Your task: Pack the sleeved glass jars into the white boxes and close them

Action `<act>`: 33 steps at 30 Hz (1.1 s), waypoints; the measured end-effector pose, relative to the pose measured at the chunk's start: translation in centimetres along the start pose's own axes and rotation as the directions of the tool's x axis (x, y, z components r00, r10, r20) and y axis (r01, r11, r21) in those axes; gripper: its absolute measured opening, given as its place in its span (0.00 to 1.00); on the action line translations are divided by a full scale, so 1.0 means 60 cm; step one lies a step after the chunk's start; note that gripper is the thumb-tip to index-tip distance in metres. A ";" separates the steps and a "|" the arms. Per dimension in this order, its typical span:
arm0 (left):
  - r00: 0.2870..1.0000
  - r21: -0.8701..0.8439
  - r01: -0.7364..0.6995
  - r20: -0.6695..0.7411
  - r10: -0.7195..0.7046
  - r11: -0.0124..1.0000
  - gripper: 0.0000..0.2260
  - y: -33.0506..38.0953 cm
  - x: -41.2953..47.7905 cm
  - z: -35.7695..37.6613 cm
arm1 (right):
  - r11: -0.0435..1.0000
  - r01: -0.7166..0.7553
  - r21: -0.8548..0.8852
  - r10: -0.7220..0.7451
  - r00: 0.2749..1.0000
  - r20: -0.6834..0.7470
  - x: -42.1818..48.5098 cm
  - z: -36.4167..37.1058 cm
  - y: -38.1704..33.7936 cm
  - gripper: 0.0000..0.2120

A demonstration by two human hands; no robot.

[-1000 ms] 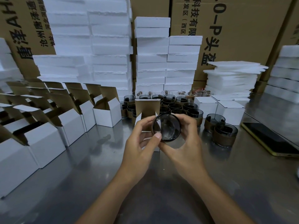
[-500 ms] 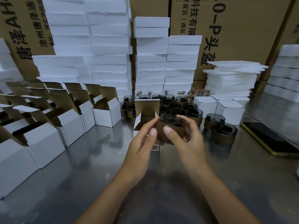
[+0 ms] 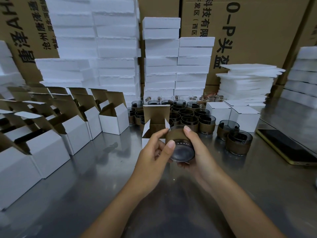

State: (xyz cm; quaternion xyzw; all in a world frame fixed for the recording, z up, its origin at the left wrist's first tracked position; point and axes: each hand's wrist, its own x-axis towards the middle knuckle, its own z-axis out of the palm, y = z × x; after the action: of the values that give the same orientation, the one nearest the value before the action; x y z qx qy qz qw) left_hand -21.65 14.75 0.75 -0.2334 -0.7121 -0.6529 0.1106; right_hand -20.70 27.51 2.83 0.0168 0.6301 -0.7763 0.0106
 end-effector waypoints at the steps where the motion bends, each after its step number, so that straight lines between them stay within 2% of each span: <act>1: 1.000 -0.001 0.001 -0.001 -0.001 1.000 0.19 0.000 0.000 0.000 | 1.000 -0.004 0.004 0.004 1.000 -0.004 0.001 0.000 0.001 0.31; 6: 1.000 -0.019 -0.009 -0.002 0.009 1.000 0.19 -0.001 -0.001 -0.001 | 1.000 0.011 -0.014 -0.011 1.000 -0.012 0.004 0.000 0.002 0.35; 10: 0.999 -0.027 -0.004 -0.050 0.002 1.000 0.18 -0.007 0.002 -0.003 | 0.986 0.164 0.029 -0.162 0.984 -0.076 0.002 0.003 0.001 0.34; 14: 0.995 0.065 -0.009 -0.094 0.015 0.998 0.14 -0.008 0.004 -0.006 | 0.943 0.331 0.048 -0.319 0.933 -0.166 0.008 0.000 0.005 0.33; 19: 0.968 0.208 -0.014 -0.241 0.066 0.978 0.09 -0.006 0.007 -0.011 | 0.899 0.432 -0.068 -0.438 0.886 -0.152 0.012 -0.008 0.014 0.27; 23: 0.935 0.416 0.048 -0.339 0.106 0.908 0.13 -0.020 0.011 -0.019 | 0.857 0.498 -0.131 -0.512 0.852 -0.111 0.017 -0.013 0.023 0.28; 27: 0.950 0.592 0.144 -0.306 0.055 0.793 0.16 -0.036 0.009 -0.024 | 0.830 0.536 -0.155 -0.550 0.832 -0.071 0.020 -0.014 0.024 0.30; 33: 0.960 0.692 0.087 -0.251 0.125 0.716 0.07 -0.034 0.006 -0.027 | 0.792 0.580 -0.193 -0.595 0.804 -0.024 0.014 -0.007 0.020 0.32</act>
State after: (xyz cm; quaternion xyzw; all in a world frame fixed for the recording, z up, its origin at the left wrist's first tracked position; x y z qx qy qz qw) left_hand -23.19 13.15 -0.67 -0.0871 -0.8796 -0.3614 0.2966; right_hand -21.49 27.69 1.56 -0.1483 0.6698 -0.6811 -0.2559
